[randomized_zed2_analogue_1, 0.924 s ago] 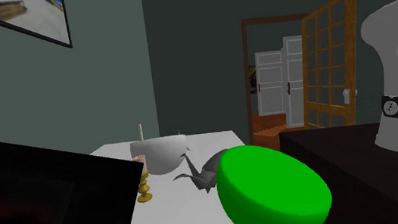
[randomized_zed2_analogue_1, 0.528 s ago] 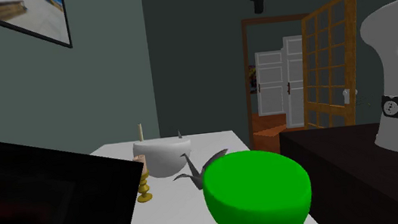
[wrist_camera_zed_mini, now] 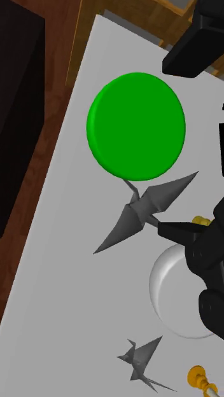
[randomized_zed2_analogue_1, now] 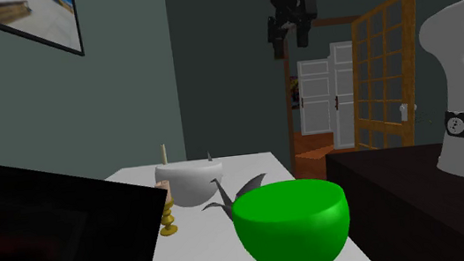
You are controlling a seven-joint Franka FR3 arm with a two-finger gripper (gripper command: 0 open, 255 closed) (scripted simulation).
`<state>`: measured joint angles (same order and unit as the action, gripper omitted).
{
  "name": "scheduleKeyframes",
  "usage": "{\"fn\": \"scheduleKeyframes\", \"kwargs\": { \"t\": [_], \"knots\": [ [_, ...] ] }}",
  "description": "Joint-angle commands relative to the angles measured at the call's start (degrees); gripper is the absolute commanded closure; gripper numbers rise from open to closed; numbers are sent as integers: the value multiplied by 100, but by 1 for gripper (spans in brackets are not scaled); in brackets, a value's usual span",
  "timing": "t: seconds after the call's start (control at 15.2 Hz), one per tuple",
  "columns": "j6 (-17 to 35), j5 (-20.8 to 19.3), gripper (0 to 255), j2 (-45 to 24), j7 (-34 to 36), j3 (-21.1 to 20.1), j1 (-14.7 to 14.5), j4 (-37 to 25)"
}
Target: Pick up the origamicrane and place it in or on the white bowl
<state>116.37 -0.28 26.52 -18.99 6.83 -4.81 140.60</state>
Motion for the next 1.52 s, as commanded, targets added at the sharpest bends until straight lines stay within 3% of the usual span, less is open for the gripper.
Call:
{"fn": "scheduleKeyframes", "kwargs": {
  "t": [0.0,0.73,1.45],
  "knots": [
    [301,-65,0,-378,-293,82,-30,-4],
    [1822,-221,0,-2778,-1540,197,-205,-503],
    [2791,-548,0,-5289,-2429,59,-199,-1743]
  ]
}}
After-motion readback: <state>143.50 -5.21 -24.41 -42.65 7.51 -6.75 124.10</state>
